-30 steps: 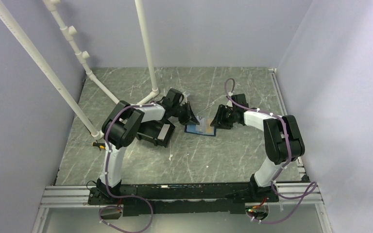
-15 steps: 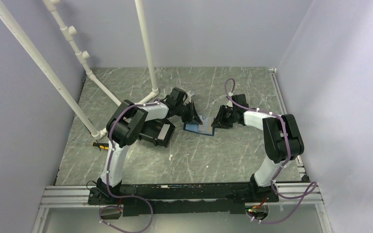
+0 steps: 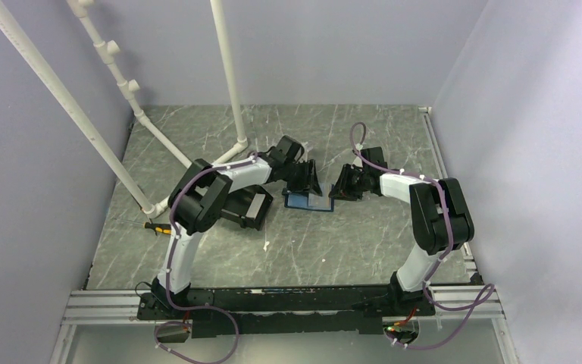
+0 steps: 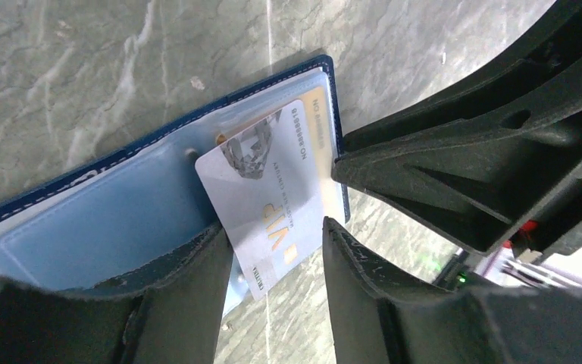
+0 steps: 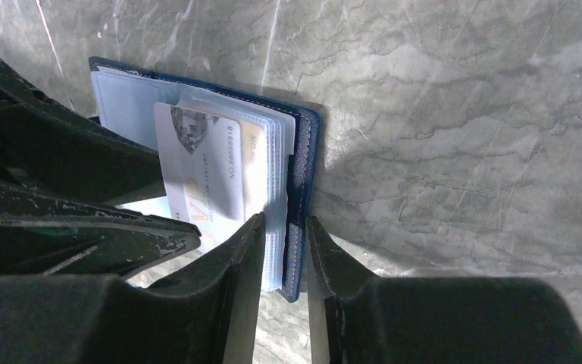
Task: Put the credit cards into the card holder
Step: Insert the credit card into the card holder.
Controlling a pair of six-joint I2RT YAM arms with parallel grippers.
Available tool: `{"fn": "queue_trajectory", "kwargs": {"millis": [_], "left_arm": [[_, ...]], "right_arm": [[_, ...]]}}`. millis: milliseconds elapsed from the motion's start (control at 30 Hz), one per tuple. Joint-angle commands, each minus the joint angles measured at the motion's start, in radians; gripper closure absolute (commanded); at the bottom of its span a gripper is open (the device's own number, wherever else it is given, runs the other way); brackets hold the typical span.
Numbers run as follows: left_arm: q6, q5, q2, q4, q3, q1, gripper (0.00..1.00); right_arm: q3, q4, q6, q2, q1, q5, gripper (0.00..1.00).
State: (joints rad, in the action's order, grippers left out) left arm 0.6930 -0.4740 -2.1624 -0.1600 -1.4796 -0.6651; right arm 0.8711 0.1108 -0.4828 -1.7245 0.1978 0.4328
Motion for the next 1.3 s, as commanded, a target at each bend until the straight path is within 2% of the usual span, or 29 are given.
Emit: {"fn": "queue_trajectory", "kwargs": {"millis": [0, 100, 267, 533, 700, 800, 900, 1000, 1033, 1267], "left_arm": [[-0.152, 0.147, -0.045, -0.151, -0.110, -0.079, 0.48], [-0.227, 0.124, -0.099, -0.256, -0.217, -0.113, 0.45], [-0.249, 0.179, -0.002, -0.213, -0.114, -0.109, 0.35], [-0.240, 0.132, -0.049, -0.227, -0.167, -0.092, 0.23], [-0.301, 0.103, -0.092, -0.222, -0.238, -0.146, 0.25], [-0.351, 0.102, -0.103, -0.249, -0.290, -0.195, 0.24], [-0.317, 0.083, -0.075, -0.229, -0.257, -0.181, 0.23], [-0.274, 0.040, -0.046, -0.226, -0.229, -0.148, 0.22], [-0.268, 0.035, -0.038, -0.233, -0.227, -0.145, 0.19], [-0.254, 0.097, -0.007, -0.286, -0.211, -0.122, 0.16]], "right_arm": [[-0.003, -0.017, 0.003, -0.014, 0.006, 0.030, 0.73], [-0.004, -0.015, 0.000, -0.006, 0.005, 0.021, 0.74], [-0.006, 0.009, 0.011, 0.005, -0.002, -0.009, 0.74], [0.000, 0.013, 0.017, -0.002, -0.002, -0.001, 0.73], [0.000, 0.006, 0.011, 0.001, 0.000, 0.023, 0.73], [-0.007, 0.026, 0.009, 0.031, -0.005, -0.018, 0.73], [-0.029, 0.049, -0.003, 0.070, -0.028, -0.056, 0.73], [-0.044, 0.084, 0.010, 0.109, -0.051, -0.105, 0.70], [-0.044, 0.096, 0.017, 0.119, -0.051, -0.118, 0.69], [-0.059, 0.088, 0.041, 0.141, -0.049, -0.095, 0.56]]}}
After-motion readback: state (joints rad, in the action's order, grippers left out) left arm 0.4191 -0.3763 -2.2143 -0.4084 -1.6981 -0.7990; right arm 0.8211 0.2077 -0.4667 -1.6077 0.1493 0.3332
